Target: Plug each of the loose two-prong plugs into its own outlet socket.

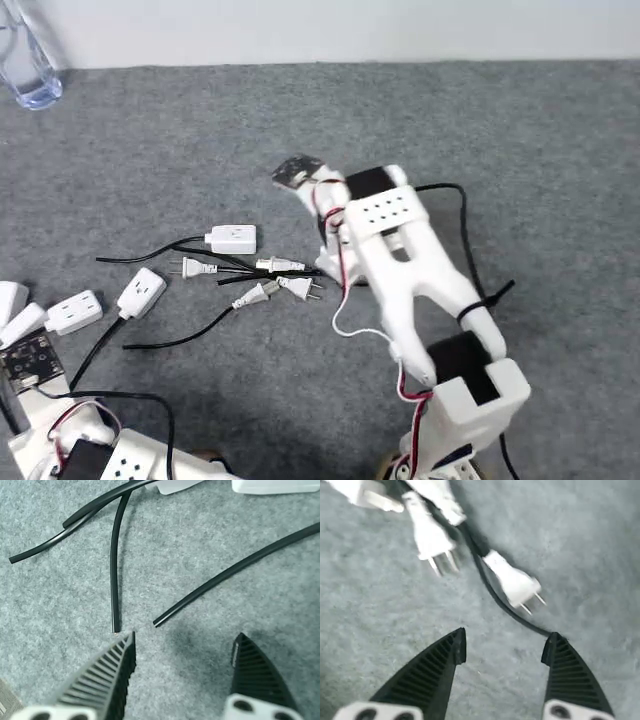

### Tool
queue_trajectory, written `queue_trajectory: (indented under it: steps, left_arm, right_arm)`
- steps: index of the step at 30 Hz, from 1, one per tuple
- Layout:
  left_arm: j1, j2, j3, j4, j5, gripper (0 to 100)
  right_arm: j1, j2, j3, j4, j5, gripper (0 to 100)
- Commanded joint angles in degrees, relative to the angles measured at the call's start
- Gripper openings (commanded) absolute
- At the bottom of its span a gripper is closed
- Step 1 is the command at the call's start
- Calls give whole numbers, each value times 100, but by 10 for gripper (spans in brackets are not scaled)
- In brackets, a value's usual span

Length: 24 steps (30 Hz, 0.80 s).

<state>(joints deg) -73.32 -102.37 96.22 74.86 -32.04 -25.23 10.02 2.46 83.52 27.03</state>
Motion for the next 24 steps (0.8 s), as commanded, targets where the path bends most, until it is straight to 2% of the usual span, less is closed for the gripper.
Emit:
queue_trajectory:
  steps: [1,9,17,24]
  left_arm:
    - [26,-18,-48,-44,0,295]
    - [26,-18,-48,-44,0,295]
    - [26,-18,-48,-44,0,295]
    - [26,-18,-48,-44,0,295]
  right_arm:
    - [-338,13,-369,-110,677,245]
    - [-813,400,-396,-787,2163,245]
    - [-971,945,-404,-1578,2822,245]
    - [-927,1455,-404,-1991,2989,245]
